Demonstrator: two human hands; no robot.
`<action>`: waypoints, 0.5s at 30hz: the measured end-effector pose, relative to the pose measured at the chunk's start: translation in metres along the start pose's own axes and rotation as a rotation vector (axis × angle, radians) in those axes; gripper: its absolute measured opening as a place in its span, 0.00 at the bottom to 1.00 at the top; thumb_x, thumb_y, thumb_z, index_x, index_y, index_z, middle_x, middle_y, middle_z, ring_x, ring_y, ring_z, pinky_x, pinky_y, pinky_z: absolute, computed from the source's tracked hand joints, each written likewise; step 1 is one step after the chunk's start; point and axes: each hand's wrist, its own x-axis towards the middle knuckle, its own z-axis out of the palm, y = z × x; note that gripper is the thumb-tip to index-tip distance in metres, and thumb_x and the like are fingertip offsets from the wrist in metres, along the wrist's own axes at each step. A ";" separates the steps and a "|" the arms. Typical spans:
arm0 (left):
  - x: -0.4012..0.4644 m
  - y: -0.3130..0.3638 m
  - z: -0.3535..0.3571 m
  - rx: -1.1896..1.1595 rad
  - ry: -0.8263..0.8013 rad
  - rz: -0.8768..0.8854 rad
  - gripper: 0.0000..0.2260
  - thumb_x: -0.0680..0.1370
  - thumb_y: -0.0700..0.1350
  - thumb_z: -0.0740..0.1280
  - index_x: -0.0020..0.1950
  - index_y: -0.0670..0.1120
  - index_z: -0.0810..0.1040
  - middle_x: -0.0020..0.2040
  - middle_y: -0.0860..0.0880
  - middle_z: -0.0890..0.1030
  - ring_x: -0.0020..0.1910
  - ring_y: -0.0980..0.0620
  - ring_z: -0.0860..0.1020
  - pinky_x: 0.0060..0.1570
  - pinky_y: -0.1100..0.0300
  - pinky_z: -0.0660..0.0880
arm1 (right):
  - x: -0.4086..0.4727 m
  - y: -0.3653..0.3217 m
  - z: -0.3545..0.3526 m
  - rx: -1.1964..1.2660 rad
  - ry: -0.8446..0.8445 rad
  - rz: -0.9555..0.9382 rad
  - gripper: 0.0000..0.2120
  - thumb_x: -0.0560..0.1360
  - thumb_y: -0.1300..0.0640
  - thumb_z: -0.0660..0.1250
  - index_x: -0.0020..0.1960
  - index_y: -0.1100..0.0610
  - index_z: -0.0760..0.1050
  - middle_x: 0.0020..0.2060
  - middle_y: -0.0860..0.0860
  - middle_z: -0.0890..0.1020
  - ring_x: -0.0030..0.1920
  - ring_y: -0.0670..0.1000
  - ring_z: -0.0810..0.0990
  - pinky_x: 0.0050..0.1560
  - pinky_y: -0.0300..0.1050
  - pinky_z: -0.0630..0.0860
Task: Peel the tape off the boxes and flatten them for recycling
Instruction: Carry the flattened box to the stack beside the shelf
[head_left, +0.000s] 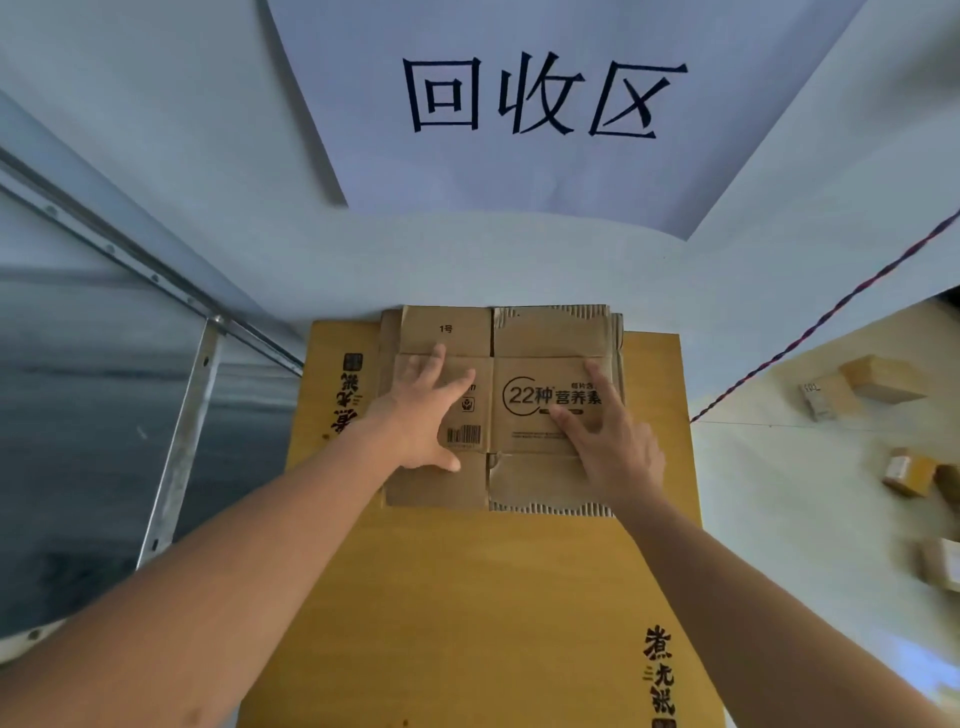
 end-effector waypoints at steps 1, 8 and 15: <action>-0.001 0.000 0.004 0.028 0.019 -0.008 0.58 0.68 0.59 0.79 0.81 0.66 0.36 0.79 0.53 0.26 0.81 0.41 0.36 0.68 0.44 0.75 | 0.001 -0.004 -0.001 -0.200 -0.009 0.019 0.37 0.73 0.20 0.52 0.78 0.28 0.44 0.40 0.47 0.79 0.41 0.50 0.76 0.37 0.45 0.71; -0.002 0.006 0.012 0.046 0.109 -0.025 0.60 0.66 0.57 0.80 0.79 0.68 0.35 0.80 0.52 0.27 0.82 0.41 0.39 0.66 0.45 0.76 | 0.004 -0.044 -0.001 -0.532 0.020 -0.187 0.39 0.79 0.53 0.71 0.81 0.41 0.51 0.82 0.57 0.46 0.79 0.65 0.55 0.76 0.60 0.66; 0.001 0.006 0.005 -0.159 0.088 -0.010 0.43 0.77 0.54 0.73 0.82 0.67 0.48 0.82 0.54 0.32 0.82 0.40 0.38 0.76 0.35 0.53 | 0.004 -0.053 0.017 -0.514 -0.241 -0.230 0.36 0.85 0.47 0.61 0.81 0.34 0.39 0.83 0.51 0.39 0.82 0.68 0.43 0.79 0.67 0.55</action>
